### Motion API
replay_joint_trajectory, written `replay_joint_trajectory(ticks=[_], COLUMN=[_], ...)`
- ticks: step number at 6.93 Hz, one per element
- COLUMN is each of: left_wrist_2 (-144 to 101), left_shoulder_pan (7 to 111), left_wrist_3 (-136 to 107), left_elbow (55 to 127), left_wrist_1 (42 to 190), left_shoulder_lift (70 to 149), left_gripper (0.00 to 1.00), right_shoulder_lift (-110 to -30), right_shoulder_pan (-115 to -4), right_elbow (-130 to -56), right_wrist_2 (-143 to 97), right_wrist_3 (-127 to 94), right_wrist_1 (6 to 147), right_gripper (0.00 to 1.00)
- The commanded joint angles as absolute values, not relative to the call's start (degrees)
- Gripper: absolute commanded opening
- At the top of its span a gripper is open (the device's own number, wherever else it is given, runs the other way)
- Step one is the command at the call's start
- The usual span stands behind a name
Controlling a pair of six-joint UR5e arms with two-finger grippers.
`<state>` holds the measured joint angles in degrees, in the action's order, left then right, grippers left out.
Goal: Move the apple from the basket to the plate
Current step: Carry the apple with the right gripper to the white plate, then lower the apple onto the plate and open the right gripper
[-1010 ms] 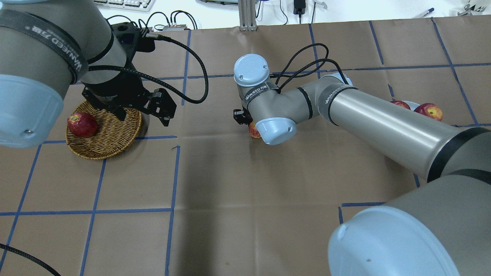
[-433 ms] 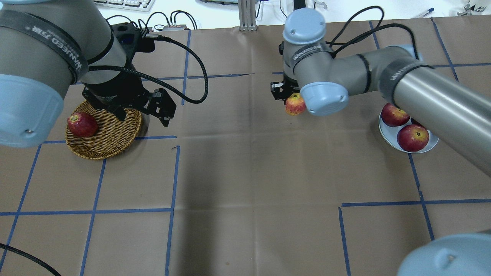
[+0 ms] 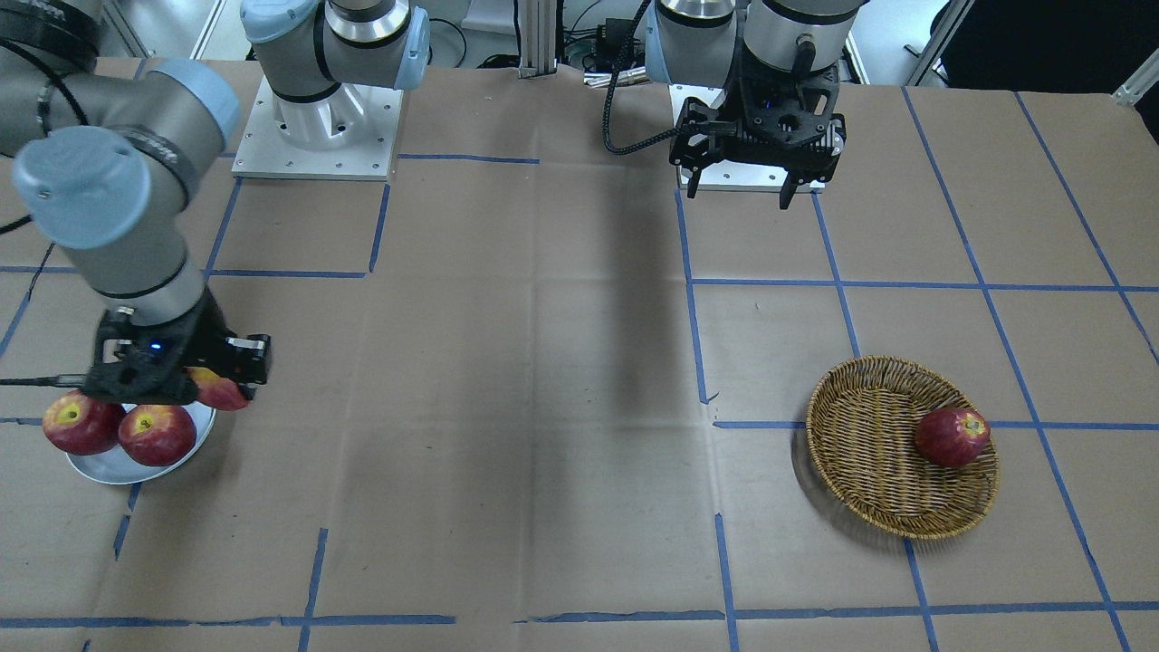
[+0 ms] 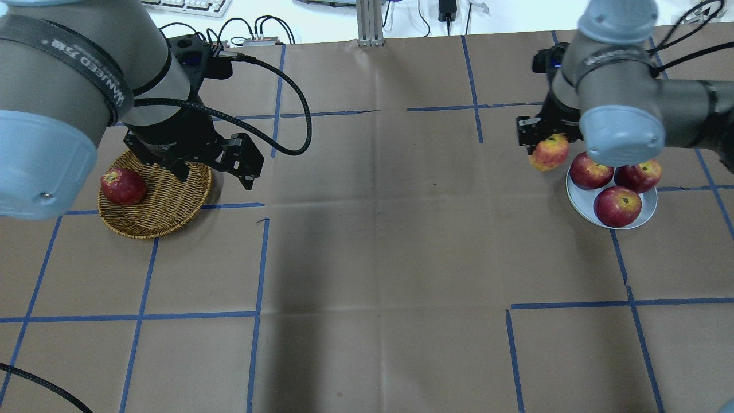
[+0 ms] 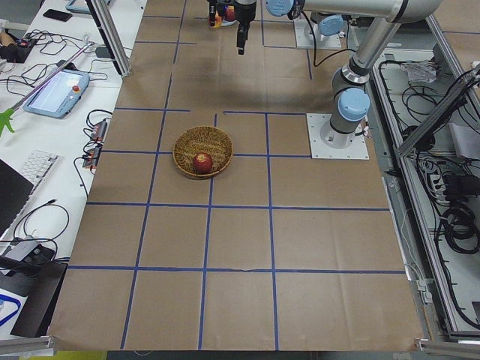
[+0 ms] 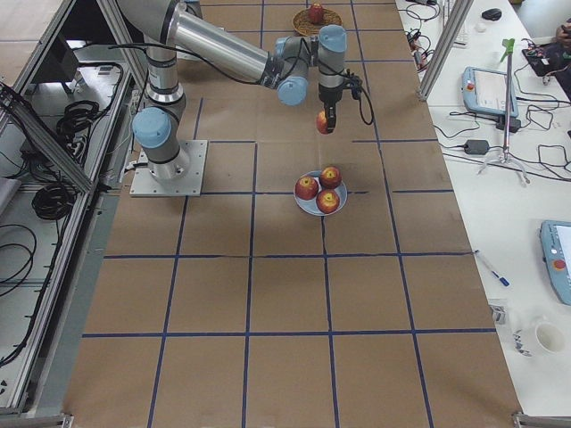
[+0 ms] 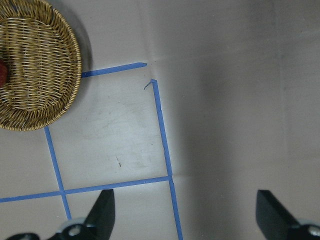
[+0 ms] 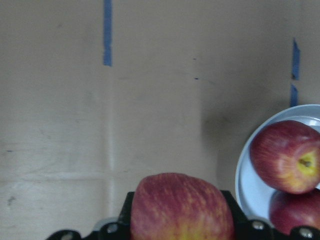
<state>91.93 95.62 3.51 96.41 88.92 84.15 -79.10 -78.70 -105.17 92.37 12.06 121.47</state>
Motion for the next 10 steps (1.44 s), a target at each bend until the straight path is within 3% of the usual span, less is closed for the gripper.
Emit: replay_joint_trajectory(ticks=[1, 8, 9, 10], left_wrist_2=[91.9, 91.9, 91.9, 91.9], left_shoulder_pan=[95.5, 95.4, 95.4, 95.4], left_wrist_3=[3.5, 3.3, 3.4, 3.4], left_elbow=[96.4, 96.4, 96.4, 96.4], left_wrist_1=[88.9, 88.8, 88.8, 88.8], left_shoulder_lift=[84.2, 84.9, 84.9, 84.9], left_gripper=[0.99, 0.99, 0.99, 0.99], right_shoulder_lift=[-79.7, -74.4, -74.3, -74.2], right_shoulder_pan=[-67.5, -62.5, -62.4, -62.4], right_elbow=[-106.7, -107.0, -107.2, -107.2], right_wrist_2=[88.6, 86.7, 87.0, 87.3], right_wrist_3=[26.2, 34.4, 34.5, 34.5], right_wrist_1=[121.6, 124.9, 124.8, 124.8], right_gripper=[0.58, 0.61, 0.85, 1.0])
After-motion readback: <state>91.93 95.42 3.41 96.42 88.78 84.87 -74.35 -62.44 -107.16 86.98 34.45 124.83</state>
